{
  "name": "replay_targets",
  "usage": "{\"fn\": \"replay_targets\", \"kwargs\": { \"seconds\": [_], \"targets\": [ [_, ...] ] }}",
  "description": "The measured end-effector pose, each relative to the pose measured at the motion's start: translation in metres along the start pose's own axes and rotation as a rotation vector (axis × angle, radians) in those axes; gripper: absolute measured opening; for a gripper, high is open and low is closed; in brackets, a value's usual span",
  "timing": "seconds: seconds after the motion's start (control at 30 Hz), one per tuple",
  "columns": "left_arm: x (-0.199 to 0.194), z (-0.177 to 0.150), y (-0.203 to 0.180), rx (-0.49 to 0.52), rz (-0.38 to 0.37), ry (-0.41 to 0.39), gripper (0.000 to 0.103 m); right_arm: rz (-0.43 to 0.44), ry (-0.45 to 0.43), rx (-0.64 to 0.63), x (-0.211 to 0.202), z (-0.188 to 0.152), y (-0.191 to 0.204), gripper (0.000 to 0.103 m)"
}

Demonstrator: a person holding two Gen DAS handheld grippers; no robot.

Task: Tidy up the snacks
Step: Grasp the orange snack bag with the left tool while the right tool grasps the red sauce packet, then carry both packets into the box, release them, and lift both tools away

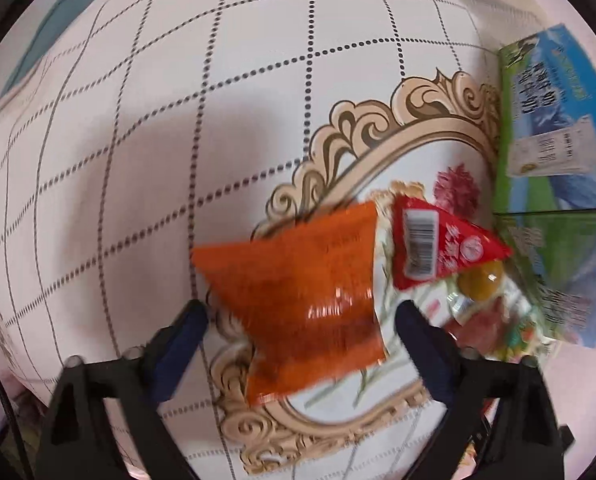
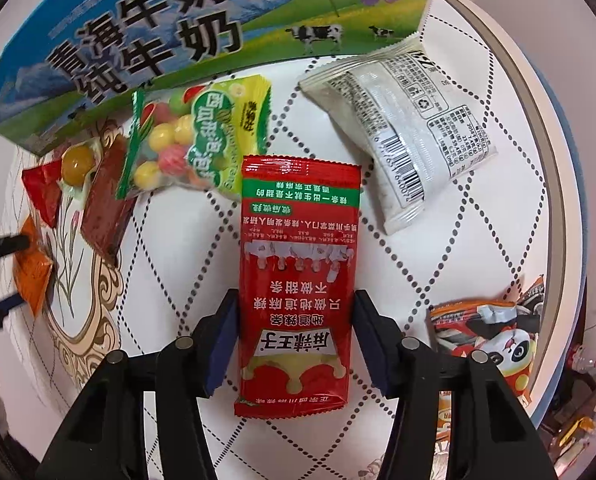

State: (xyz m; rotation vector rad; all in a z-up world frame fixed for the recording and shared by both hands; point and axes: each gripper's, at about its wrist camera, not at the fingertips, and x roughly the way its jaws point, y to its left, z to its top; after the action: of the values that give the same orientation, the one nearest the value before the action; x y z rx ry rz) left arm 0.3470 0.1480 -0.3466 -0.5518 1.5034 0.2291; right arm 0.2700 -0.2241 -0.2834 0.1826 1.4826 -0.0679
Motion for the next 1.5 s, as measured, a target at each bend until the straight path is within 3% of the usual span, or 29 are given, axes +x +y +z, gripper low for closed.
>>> {"fn": "replay_targets", "kwargs": {
  "seconds": [0.03,0.1,0.3,0.47,0.53,0.8,0.93,1.07,1.33,1.43,1.5],
  "targets": [
    [0.002,-0.001,-0.002,0.017,0.01,-0.005,0.067,0.002,0.002,-0.004,0.0,-0.003,0.001,0.056],
    [0.006,-0.007,-0.008,0.07,0.029,-0.017,0.06,0.002,0.01,-0.018,0.0,-0.01,0.002,0.055],
    [0.008,-0.08,-0.042,0.326,0.107,-0.03,0.059,0.024,0.054,-0.067,-0.001,-0.055,0.015,0.054],
    [0.024,-0.151,-0.06,0.411,0.048,0.063,0.059,0.058,0.119,-0.069,-0.001,-0.088,0.016,0.056],
    [0.034,-0.163,-0.067,0.422,0.042,0.087,0.059,0.066,0.136,-0.059,0.002,-0.093,0.015,0.059],
    [0.05,-0.168,-0.073,0.384,0.049,0.088,0.061,0.025,0.098,-0.049,0.005,-0.094,0.016,0.06],
    [0.041,-0.17,-0.081,0.418,0.068,0.059,0.05,0.025,0.062,-0.082,-0.003,-0.105,0.026,0.052],
    [0.021,-0.171,-0.087,0.441,0.048,0.045,0.049,0.073,0.045,-0.075,-0.019,-0.109,0.032,0.05],
    [-0.053,-0.167,-0.142,0.523,-0.077,-0.011,0.048,0.211,-0.046,-0.093,-0.084,-0.093,0.044,0.049],
    [-0.085,-0.144,-0.172,0.545,-0.145,-0.032,0.048,0.245,-0.118,-0.113,-0.121,-0.071,0.054,0.049],
    [-0.105,-0.126,-0.191,0.56,-0.18,-0.068,0.048,0.258,-0.16,-0.128,-0.142,-0.036,0.04,0.049]
  ]
}}
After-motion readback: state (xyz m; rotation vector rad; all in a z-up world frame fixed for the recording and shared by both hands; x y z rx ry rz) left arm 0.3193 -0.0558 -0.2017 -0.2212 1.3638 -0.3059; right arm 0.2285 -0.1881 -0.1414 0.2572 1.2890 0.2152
